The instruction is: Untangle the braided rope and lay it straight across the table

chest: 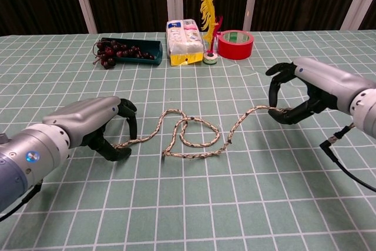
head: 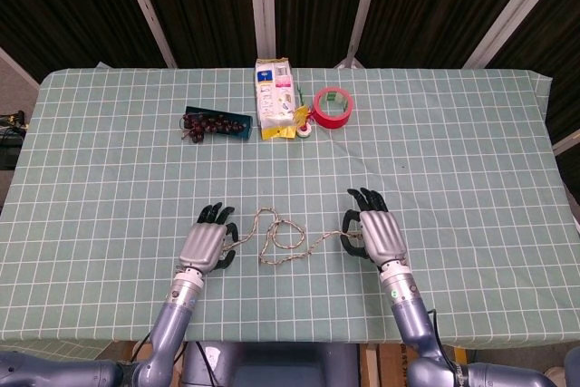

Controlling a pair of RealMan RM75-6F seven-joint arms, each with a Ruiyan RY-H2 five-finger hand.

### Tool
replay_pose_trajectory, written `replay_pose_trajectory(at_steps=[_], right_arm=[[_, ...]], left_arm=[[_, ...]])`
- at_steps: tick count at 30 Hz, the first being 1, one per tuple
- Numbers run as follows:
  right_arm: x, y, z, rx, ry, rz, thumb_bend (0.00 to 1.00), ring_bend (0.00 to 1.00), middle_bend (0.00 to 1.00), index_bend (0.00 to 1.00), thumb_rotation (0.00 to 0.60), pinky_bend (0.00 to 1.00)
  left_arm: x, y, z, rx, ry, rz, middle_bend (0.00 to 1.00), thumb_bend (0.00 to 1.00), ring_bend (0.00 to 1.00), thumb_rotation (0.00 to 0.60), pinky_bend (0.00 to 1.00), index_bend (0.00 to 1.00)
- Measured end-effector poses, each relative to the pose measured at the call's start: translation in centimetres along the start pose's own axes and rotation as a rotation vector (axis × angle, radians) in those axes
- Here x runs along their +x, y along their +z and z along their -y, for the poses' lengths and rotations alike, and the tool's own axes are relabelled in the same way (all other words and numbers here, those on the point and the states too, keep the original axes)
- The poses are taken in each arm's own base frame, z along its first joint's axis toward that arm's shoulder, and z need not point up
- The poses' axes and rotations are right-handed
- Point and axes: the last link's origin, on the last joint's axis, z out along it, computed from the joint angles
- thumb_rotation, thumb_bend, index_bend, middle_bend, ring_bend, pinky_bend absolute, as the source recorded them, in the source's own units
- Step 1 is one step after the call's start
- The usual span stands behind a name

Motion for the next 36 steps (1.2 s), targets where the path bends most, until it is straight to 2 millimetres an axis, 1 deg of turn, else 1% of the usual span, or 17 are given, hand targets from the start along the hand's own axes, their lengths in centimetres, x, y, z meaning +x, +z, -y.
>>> replay_pose_trajectory(at_steps=[13, 26, 32, 36], right_arm=[[0.0, 0.0, -0.2, -0.007, -0.004, 0.0, 0.43, 0.0, 0.14, 0.63, 0.6, 0.0], [0.0, -0.1, -0.5, -0.014, -0.007, 0.002, 0.43, 0.0, 0.14, 0.63, 0.6, 0.0], [0.1, -0.2, -0.6, -0.015, -0.01, 0.001, 0.44, 0.0, 0.14, 0.63, 0.6, 0.0], [0.3, -0.3, -0.7, -0.015, -0.014, -0.003, 0.44, 0.0, 0.14, 0.63, 0.6, 0.0]], left_arm=[[-0.1, 0.0, 0.0, -0.004, -0.004, -0.004, 0.13, 0.49, 0.0, 0.6, 0.0, 0.54], [0.0, 0.0, 0.0, -0.003, -0.005, -0.013, 0.14, 0.57, 0.0, 0.6, 0.0, 0.57], [0.4, 0.0, 0.4, 0.0, 0.005, -0.023, 0.15, 0.59, 0.0, 0.6, 0.0, 0.58], [0.9, -0.1, 1.0, 0.004, 0.019, -0.032, 0.15, 0.59, 0.0, 0.6, 0.0, 0.58]])
